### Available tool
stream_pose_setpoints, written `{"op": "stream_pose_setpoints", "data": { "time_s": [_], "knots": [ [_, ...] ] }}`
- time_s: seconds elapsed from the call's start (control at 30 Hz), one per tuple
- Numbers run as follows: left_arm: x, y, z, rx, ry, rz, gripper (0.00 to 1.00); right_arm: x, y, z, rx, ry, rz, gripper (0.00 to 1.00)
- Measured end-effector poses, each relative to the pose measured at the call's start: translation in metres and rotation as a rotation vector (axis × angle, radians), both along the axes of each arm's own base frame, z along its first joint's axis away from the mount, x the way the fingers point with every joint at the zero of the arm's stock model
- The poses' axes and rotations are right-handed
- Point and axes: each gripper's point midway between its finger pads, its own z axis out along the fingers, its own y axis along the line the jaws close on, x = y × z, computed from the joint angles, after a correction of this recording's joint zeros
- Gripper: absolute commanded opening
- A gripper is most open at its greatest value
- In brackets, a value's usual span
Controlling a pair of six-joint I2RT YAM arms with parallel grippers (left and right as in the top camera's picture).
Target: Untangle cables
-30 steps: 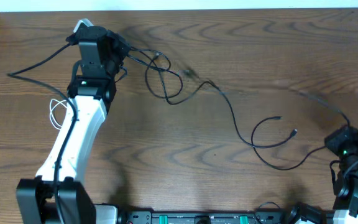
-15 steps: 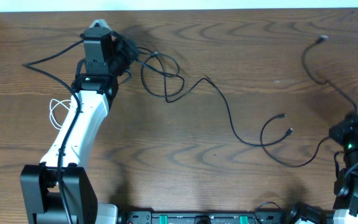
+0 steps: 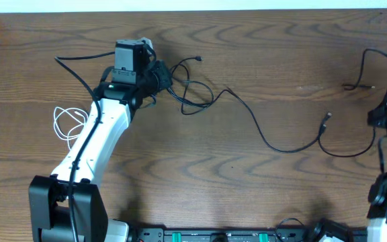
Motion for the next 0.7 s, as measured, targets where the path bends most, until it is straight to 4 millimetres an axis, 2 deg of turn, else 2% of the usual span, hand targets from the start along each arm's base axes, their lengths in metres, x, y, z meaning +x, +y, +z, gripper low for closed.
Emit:
{"op": "stream_pose_setpoints", "data": {
  "time_s": [0.2, 0.27, 0.43, 0.5, 0.57, 0.63, 0.7],
  "knots": [
    [-0.011, -0.028, -0.002, 0.04, -0.012, -0.098, 0.08, 0.029, -0.013, 0.023, 0.031, 0.1, 0.006, 0.01],
    [-0.014, -0.031, -0.005, 0.083, -0.013, -0.106, 0.08, 0.038, -0.018, 0.042, 0.018, 0.119, 0.005, 0.01],
    [-0.015, -0.011, -0.016, 0.207, 0.006, -0.047, 0.08, 0.056, -0.041, 0.09, -0.035, 0.177, -0.065, 0.01],
    [-0.017, -0.001, -0.02, 0.254, 0.022, -0.018, 0.08, 0.066, -0.046, 0.115, -0.056, 0.164, -0.067, 0.01],
    [-0.018, 0.004, -0.022, 0.276, 0.03, -0.004, 0.08, 0.07, -0.046, 0.13, -0.066, 0.159, -0.058, 0.01],
    [-0.021, 0.006, -0.024, 0.285, 0.047, -0.002, 0.08, 0.07, -0.045, 0.137, -0.069, 0.167, -0.053, 0.01],
    [-0.025, 0.004, -0.027, 0.277, 0.064, -0.016, 0.08, 0.068, -0.044, 0.129, -0.054, 0.209, -0.05, 0.01]
  ]
}}
